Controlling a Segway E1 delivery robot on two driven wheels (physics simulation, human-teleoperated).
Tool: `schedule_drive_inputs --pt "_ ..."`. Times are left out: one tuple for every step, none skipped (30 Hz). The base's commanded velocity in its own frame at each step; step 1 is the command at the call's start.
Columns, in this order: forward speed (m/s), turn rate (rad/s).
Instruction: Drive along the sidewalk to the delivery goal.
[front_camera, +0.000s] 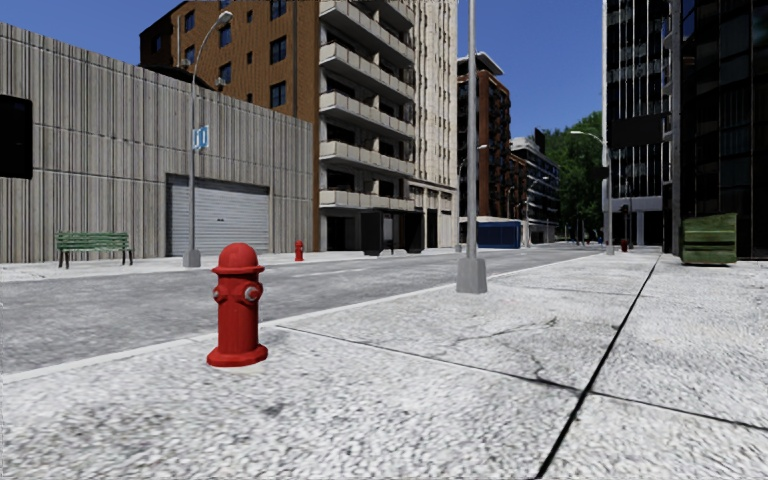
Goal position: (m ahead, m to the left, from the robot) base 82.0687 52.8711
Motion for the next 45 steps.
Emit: schedule_drive_inputs --pt "2.00 -0.59" --pt "2.00 -0.59" --pt "2.00 -0.59" --pt "2.00 -0.59" --pt "2.00 -0.59" --pt "2.00 -0.59" --pt "2.00 -0.59" --pt "2.00 -0.59" --pt "2.00 -0.59" --pt "2.00 -0.59" --pt "2.00 -0.59" --pt "2.00 -0.59" --pt "2.00 -0.59" --pt "2.00 -0.59" --pt "2.00 -0.59" --pt "2.00 -0.59" --pt "2.00 -0.59" --pt "2.00 -0.59" --pt "2.00 -0.59" --pt "2.00 -0.59" --pt "2.00 -0.59" --pt "2.00 -0.59" --pt "2.00 -0.59" --pt "2.00 -0.59" --pt "2.00 -0.59" --pt "2.00 -0.59" --pt "2.00 -0.59" --pt "2.00 -0.59" --pt "2.00 -0.59" --pt "2.00 -0.59" --pt "2.00 -0.59" --pt "2.00 -0.59" --pt "2.00 -0.59" --pt "2.00 -0.54" --pt "2.00 -0.01" --pt "2.00 0.00" --pt "2.00 0.00" --pt "2.00 0.00" --pt "2.00 0.00" --pt "2.00 0.00" --pt "2.00 0.00" --pt "2.00 0.00" --pt "2.00 0.00" --pt "2.00 0.00" --pt "2.00 0.00"
